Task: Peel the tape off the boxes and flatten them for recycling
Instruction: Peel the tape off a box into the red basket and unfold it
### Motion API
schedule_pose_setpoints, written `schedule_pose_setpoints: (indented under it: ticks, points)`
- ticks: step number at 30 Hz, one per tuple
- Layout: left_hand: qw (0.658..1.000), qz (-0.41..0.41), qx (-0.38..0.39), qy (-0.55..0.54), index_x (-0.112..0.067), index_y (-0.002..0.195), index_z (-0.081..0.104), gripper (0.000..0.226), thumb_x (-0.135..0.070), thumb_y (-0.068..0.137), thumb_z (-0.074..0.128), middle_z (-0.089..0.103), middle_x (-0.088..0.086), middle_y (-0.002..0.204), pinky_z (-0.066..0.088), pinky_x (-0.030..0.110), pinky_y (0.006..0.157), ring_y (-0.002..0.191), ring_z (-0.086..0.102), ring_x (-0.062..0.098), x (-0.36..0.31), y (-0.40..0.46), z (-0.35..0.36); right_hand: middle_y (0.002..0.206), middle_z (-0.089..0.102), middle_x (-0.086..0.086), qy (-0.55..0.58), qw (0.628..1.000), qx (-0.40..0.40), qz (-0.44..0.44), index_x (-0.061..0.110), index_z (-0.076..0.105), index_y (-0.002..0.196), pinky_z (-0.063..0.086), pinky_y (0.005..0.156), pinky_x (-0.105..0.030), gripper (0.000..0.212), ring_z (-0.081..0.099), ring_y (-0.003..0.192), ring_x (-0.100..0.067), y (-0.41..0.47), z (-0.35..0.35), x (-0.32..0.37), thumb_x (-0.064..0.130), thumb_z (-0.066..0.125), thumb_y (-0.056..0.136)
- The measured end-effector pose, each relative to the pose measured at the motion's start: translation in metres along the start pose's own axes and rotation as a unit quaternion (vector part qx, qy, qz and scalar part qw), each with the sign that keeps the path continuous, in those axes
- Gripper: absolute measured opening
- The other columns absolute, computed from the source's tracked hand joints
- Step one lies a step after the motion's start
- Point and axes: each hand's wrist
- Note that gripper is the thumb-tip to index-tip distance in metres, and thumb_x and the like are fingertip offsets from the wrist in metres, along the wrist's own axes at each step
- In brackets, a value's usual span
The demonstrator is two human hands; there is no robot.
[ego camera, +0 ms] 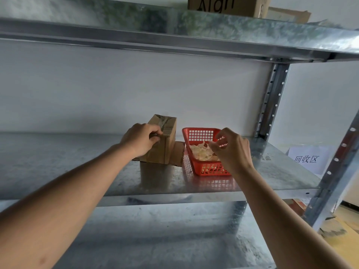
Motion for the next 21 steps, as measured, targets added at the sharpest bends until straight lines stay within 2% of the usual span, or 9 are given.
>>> schedule_pose_setpoints:
  ticks: [3,4,6,9,11,13,16,19,21]
  points:
    - [1.000,-0.001,-0.004,0.000,-0.027,0.115,0.075,0.020,-0.024,0.096,0.072,0.075,0.004,0.118,0.050,0.036,0.088,0.108,0.067,0.029,-0.001,-0.002,0.000,0.099,0.077,0.002,-0.035,0.999,0.022,-0.006,0.022,0.077,0.095,0.041,0.061,-0.019,0.014,0.067,0.078,-0.014,-0.001,0.000,-0.003,0.036,0.075,0.092]
    - [1.000,-0.001,-0.004,0.002,-0.027,0.116,0.075,0.020,-0.024,0.096,0.072,0.074,0.004,0.118,0.050,0.035,0.088,0.108,0.067,0.029,-0.001,-0.003,-0.001,0.104,0.076,-0.001,-0.035,0.999,0.023,0.002,0.023,0.077,0.098,0.038,0.059,-0.019,0.014,0.064,0.078,-0.015,-0.002,0.000,-0.004,0.035,0.075,0.091]
    - [1.000,0.000,-0.004,0.001,-0.026,0.116,0.075,0.020,-0.024,0.096,0.072,0.074,0.003,0.118,0.050,0.035,0.088,0.108,0.067,0.028,-0.002,-0.004,-0.001,0.115,0.071,-0.006,-0.036,0.999,0.028,0.021,0.023,0.074,0.113,0.038,0.066,-0.024,0.029,0.060,0.083,-0.017,-0.001,0.000,-0.006,0.034,0.075,0.086]
    - [1.000,0.000,-0.002,0.005,-0.026,0.117,0.074,0.020,-0.023,0.097,0.071,0.074,0.003,0.120,0.051,0.037,0.090,0.109,0.067,0.028,-0.004,-0.005,-0.003,0.129,0.063,-0.006,-0.021,0.999,0.043,0.024,0.022,0.061,0.138,0.041,0.081,-0.029,0.063,0.055,0.099,-0.016,0.000,-0.002,-0.007,0.038,0.078,0.080]
    - [1.000,-0.002,0.000,0.010,-0.026,0.118,0.074,0.021,-0.024,0.097,0.070,0.074,0.003,0.121,0.052,0.039,0.091,0.110,0.066,0.029,-0.006,-0.006,-0.003,0.138,0.059,-0.005,0.010,0.999,0.047,0.018,0.021,0.049,0.150,0.044,0.088,-0.031,0.080,0.058,0.110,-0.019,0.000,-0.002,-0.006,0.040,0.080,0.078]
    - [1.000,-0.005,0.001,0.014,-0.025,0.119,0.074,0.022,-0.024,0.098,0.070,0.073,0.004,0.121,0.052,0.040,0.092,0.110,0.066,0.029,-0.008,-0.007,-0.004,0.145,0.053,-0.003,0.022,0.998,0.064,0.003,0.024,0.041,0.155,0.041,0.091,-0.030,0.089,0.055,0.123,-0.022,-0.001,0.000,-0.006,0.040,0.081,0.078]
    - [1.000,-0.008,0.003,0.021,-0.025,0.117,0.074,0.020,-0.024,0.098,0.070,0.074,0.002,0.120,0.053,0.041,0.092,0.109,0.066,0.028,-0.012,-0.007,-0.006,0.144,0.052,0.003,0.043,0.994,0.099,-0.020,0.032,0.047,0.150,0.040,0.090,-0.028,0.086,0.053,0.126,-0.018,0.000,0.002,-0.005,0.036,0.083,0.072]
    - [0.999,-0.012,0.001,0.030,-0.025,0.114,0.075,0.017,-0.024,0.098,0.070,0.074,0.001,0.117,0.054,0.039,0.089,0.106,0.066,0.027,-0.016,-0.007,-0.008,0.134,0.060,0.012,0.047,0.986,0.147,-0.058,0.035,0.062,0.136,0.044,0.079,-0.017,0.074,0.057,0.117,-0.011,0.005,-0.002,-0.004,0.035,0.088,0.067]
    - [0.999,-0.016,0.000,0.030,-0.025,0.114,0.075,0.017,-0.024,0.098,0.069,0.074,0.001,0.117,0.054,0.039,0.089,0.106,0.066,0.028,-0.017,-0.008,-0.009,0.123,0.061,0.020,0.031,0.978,0.189,-0.077,0.039,0.067,0.127,0.047,0.074,-0.016,0.071,0.061,0.110,-0.010,0.007,-0.005,-0.004,0.037,0.093,0.061]
Point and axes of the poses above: each hand's wrist, its own y-axis towards the middle knuckle, its own z-axis out of the palm, x = y × z
